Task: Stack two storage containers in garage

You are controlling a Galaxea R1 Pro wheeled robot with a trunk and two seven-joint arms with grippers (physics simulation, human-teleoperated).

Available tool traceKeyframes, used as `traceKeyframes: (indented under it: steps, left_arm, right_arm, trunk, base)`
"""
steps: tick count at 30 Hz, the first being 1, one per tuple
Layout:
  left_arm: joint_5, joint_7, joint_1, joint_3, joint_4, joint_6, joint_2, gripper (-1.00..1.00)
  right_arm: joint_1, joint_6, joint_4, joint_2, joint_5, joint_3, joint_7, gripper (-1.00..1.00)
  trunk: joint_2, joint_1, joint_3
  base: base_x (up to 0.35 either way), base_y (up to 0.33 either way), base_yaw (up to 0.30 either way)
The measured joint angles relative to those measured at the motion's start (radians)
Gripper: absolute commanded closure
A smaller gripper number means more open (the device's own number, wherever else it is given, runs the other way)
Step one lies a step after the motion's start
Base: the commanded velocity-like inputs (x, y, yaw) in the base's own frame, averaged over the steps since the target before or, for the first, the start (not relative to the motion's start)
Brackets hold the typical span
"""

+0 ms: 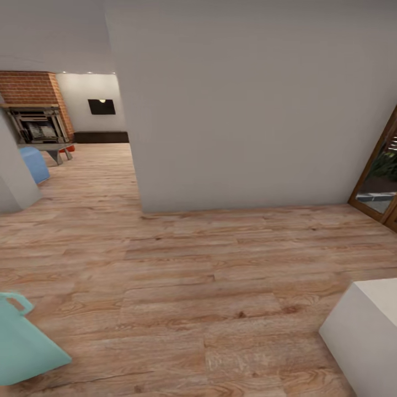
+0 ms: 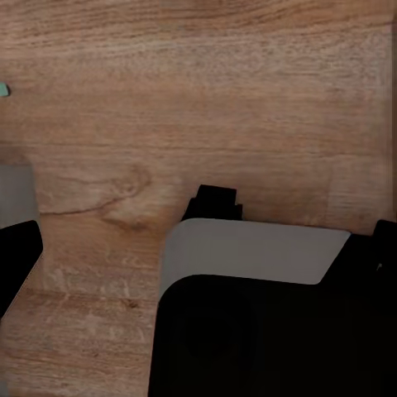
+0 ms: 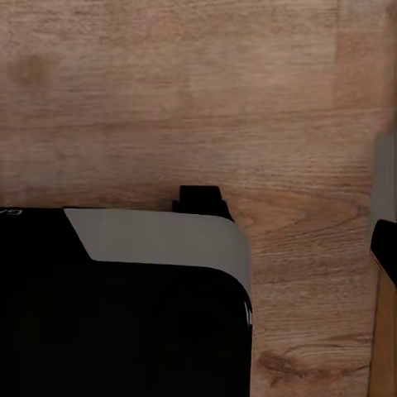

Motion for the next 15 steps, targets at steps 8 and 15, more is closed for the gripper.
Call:
traceKeyframes:
  steps: [8, 15]
  left_arm:
    - [0.000, 0.000, 0.001, 0.000, 0.000, -0.001, 0.000, -1.00]
    - [0.000, 0.000, 0.000, 0.000, 0.000, -0.001, 0.001, -1.00]
  right_arm:
    - [0.000, -0.001, 0.000, -0.001, -0.001, 0.000, 0.000, -1.00]
    - [0.000, -0.001, 0.000, 0.001, -0.001, 0.000, 0.000, -1.00]
  trunk:
    - [0.000, 0.000, 0.000]
    - [0.000, 0.000, 0.000]
  base:
    - [0.322, 0.000, 0.000]
    - [0.321, 0.000, 0.002]
